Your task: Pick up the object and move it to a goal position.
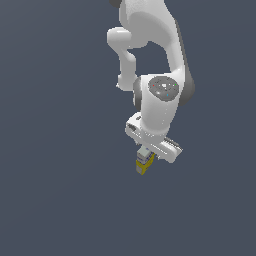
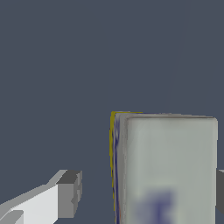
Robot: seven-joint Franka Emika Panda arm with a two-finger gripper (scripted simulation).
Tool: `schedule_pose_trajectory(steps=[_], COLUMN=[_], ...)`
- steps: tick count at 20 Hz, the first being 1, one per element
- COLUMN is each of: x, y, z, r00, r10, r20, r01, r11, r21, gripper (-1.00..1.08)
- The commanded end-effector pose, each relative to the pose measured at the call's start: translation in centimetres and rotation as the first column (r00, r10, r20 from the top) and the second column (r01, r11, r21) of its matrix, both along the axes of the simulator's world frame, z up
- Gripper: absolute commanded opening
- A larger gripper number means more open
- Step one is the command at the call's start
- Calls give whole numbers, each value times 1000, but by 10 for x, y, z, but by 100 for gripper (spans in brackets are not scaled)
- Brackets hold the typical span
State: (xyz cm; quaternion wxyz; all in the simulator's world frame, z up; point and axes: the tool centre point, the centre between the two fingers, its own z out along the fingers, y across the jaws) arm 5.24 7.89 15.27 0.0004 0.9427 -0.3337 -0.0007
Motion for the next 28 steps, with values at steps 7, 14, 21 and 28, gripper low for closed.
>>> schedule_pose_trajectory(steps=[7, 14, 21, 28], x=[1, 1, -2, -7], y=[0, 0, -20, -61], z=[-1, 0, 20, 63], r00=[1000, 1000, 1000, 1000], r10=[0, 0, 0, -1], r20=[2, 2, 1, 2], r01=[0, 0, 0, 1], r11=[1000, 1000, 1000, 1000], r21=[0, 0, 0, 1], gripper=[-100, -100, -100, -100])
